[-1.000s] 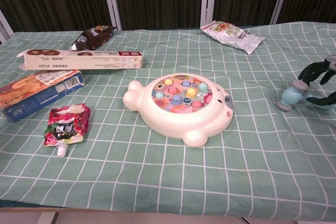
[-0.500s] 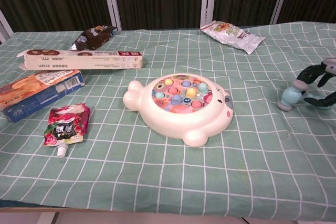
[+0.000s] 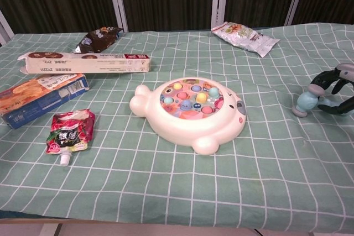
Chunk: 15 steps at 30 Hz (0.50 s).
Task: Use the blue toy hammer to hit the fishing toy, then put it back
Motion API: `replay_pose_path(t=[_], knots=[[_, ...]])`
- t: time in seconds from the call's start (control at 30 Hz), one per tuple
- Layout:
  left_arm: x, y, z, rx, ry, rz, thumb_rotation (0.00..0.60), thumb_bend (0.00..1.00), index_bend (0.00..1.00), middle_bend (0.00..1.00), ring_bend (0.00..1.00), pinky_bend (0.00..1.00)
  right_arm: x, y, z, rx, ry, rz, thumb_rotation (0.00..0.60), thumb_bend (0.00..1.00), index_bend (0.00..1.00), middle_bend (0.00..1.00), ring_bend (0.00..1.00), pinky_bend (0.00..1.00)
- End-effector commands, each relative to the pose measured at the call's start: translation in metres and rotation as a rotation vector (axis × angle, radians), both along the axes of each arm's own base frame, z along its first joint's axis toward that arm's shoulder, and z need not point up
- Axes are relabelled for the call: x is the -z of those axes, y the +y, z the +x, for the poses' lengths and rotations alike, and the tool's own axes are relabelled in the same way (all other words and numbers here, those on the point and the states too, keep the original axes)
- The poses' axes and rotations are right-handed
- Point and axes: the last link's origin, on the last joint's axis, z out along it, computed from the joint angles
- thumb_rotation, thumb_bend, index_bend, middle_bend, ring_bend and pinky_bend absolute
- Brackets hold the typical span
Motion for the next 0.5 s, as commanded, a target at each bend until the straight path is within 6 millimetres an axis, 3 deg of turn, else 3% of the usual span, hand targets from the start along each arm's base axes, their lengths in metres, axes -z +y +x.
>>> replay_pose_path(t=[0.03, 0.5], knots=[[0.0, 0.0, 0.0, 0.0, 0.0, 0.0, 0.6, 0.39, 0.0, 0.0, 0.0, 0.15, 0.0001, -0.0003, 0.0001, 0.002, -0.004, -0.001, 0.6, 0.51, 0.61, 0.35, 0.31, 0.41], [-0.0004, -0.0004, -0.0002, -0.001, -0.003, 0.001, 0.6, 0.39, 0.0, 0.0, 0.0, 0.15, 0.0022, -0.0014, 0.003, 0.004, -0.013, 0.007, 0.6, 0.51, 0.61, 0.35, 0.31, 0.42]])
